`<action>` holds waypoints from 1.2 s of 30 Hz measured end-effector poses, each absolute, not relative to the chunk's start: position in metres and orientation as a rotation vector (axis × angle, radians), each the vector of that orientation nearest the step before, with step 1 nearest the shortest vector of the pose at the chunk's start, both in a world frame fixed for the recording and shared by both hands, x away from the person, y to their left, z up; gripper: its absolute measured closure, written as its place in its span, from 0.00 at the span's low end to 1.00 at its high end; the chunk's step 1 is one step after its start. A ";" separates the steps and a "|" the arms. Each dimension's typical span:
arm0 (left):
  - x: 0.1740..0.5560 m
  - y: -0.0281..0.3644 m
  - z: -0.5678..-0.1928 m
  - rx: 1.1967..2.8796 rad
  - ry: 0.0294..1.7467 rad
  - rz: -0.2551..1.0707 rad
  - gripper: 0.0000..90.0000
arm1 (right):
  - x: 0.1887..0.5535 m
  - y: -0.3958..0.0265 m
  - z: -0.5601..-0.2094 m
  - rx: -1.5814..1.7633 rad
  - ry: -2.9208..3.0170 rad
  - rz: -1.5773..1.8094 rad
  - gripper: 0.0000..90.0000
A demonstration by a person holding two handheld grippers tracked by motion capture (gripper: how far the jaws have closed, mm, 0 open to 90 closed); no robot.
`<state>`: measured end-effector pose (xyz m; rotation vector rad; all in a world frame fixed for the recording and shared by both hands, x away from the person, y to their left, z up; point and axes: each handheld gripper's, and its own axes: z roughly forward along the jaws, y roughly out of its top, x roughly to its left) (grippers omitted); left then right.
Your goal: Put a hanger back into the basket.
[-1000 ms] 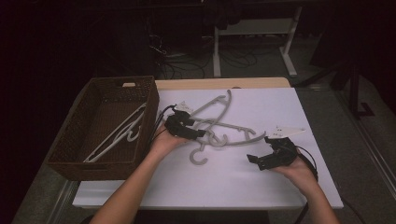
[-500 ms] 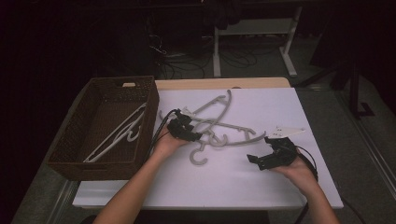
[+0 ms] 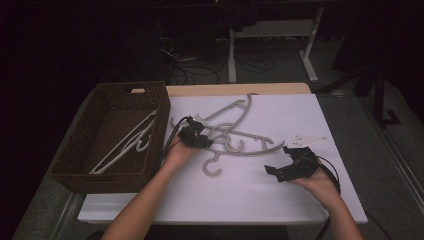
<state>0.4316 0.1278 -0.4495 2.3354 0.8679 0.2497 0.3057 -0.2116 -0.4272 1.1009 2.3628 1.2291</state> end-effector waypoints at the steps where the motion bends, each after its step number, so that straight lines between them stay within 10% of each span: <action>1: 0.431 0.127 -0.449 2.342 0.862 0.250 0.79 | 0.306 -0.212 -0.427 1.101 2.363 1.229 0.00; 36: 0.424 0.121 -0.441 2.381 0.717 0.118 0.91 | 0.306 -0.213 -0.427 1.108 2.361 1.239 0.00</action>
